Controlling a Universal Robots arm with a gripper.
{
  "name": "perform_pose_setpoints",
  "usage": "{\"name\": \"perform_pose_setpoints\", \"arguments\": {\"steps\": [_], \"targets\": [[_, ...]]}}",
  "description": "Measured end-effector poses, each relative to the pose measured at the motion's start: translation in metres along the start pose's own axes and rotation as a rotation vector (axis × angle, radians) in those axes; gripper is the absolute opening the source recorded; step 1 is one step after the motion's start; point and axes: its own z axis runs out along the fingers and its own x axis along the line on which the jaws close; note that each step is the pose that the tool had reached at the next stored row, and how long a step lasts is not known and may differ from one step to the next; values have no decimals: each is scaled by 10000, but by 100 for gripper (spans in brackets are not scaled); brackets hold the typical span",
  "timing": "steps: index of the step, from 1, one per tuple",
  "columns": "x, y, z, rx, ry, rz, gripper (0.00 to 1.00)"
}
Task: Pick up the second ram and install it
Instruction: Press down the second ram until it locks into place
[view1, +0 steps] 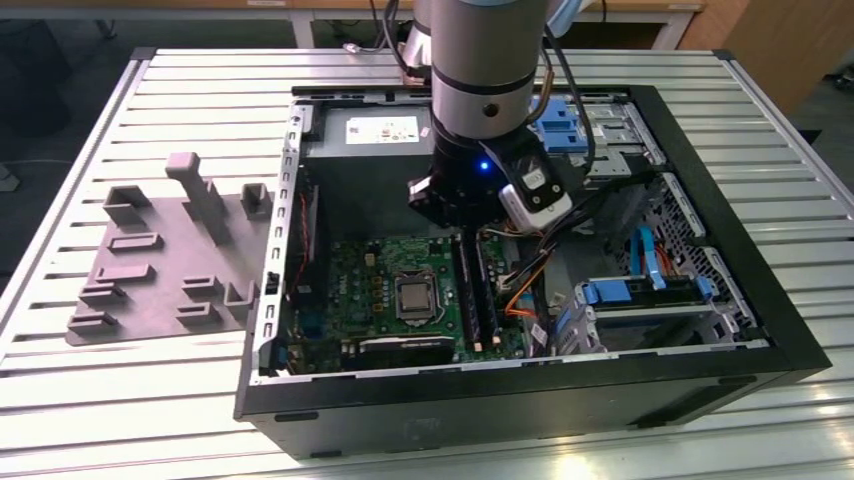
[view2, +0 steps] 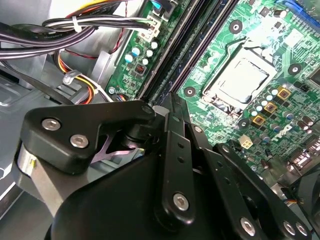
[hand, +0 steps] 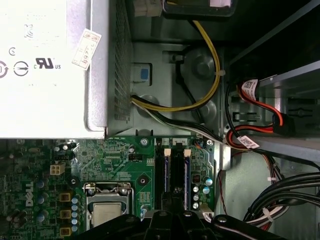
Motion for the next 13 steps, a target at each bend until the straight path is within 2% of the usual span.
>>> {"name": "perform_pose_setpoints", "arguments": {"steps": [13], "targets": [[0, -31, 0, 45, -1, -3, 11]]}}
